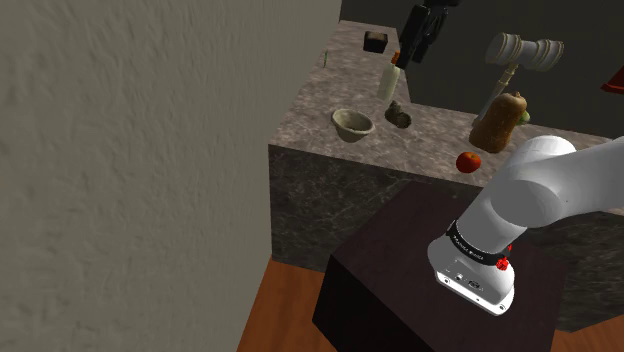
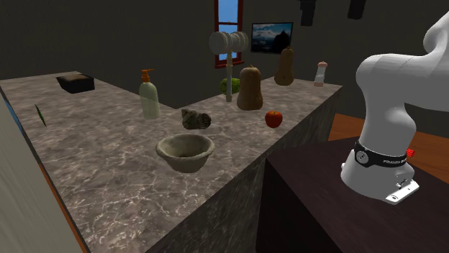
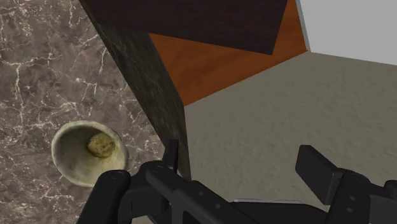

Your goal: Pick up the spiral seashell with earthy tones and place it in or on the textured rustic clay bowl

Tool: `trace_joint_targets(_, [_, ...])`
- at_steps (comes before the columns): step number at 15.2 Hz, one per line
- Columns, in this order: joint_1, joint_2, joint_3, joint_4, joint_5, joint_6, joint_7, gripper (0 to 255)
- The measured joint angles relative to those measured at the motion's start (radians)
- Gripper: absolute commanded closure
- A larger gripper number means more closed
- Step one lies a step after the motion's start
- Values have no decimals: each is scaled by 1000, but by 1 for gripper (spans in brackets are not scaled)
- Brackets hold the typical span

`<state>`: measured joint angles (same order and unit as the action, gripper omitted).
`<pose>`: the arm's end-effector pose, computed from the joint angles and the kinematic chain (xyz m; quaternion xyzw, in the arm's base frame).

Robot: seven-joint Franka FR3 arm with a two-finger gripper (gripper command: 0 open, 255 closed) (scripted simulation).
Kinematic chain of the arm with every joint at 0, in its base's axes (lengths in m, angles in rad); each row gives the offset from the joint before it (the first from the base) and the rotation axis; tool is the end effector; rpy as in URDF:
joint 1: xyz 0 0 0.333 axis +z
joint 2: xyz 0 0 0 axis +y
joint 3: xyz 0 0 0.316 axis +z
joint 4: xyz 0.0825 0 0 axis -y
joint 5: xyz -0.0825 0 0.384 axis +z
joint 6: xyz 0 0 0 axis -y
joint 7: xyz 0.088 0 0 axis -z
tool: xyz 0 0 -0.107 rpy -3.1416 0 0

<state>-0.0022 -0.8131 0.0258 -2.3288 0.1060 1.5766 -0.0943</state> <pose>0.3001 0.0212 0.6125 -0.9970 -0.0564 -0.0320 0.0424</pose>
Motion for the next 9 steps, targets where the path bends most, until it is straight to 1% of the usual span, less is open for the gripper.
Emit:
trace_joint_targets(2, [-3,-2,-9,-13,-7,12,-13,0])
trace_joint_targets(4, [-10,-16,-34,-57,-29,49,-50,0])
trace_joint_targets(6, [-21,-21,-67,-90,-56,84,-95,0])
trace_joint_targets(9, [-40,-27,-120,-160,-99,163,-167,0])
